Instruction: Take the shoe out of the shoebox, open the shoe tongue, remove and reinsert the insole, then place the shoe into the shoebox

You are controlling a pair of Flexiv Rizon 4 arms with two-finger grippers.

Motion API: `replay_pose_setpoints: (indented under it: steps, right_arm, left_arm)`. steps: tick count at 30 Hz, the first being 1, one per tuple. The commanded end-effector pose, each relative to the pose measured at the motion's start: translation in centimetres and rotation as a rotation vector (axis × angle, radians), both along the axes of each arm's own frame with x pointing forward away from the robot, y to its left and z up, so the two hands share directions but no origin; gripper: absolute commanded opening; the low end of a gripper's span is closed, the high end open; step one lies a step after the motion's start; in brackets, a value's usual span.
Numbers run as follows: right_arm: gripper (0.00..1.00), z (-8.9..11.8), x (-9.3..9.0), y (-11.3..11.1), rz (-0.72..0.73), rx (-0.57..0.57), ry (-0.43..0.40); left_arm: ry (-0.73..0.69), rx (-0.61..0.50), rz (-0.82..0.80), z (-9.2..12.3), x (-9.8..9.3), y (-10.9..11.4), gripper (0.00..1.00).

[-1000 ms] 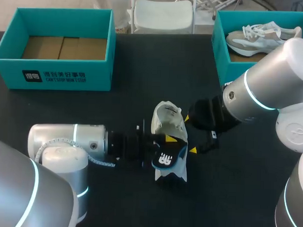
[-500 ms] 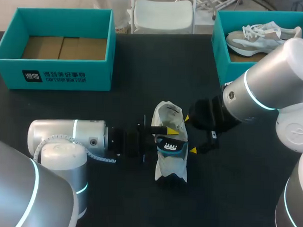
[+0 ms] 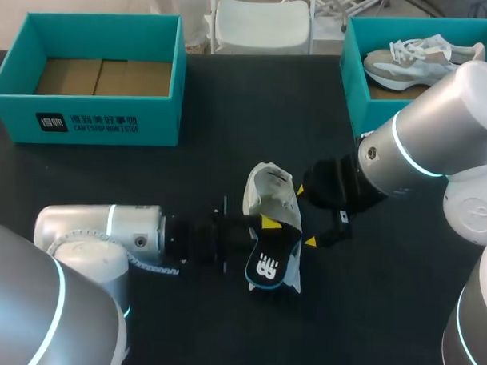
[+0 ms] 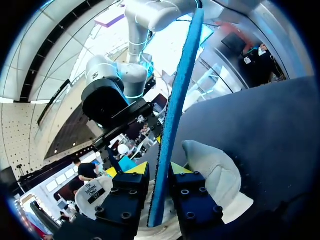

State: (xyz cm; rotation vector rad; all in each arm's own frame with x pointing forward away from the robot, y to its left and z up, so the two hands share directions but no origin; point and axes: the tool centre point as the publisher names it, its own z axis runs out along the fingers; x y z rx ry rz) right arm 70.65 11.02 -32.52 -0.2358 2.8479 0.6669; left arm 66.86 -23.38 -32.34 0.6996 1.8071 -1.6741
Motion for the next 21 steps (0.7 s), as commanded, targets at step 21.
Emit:
replay_pose_setpoints:
  steps: [21]
  right_arm:
    - [1.00,-0.2,-0.1,0.1,-0.002,0.000,-0.003]
  left_arm:
    - [-0.068,0.007,0.017,-1.3,-0.6,0.2,0.00]
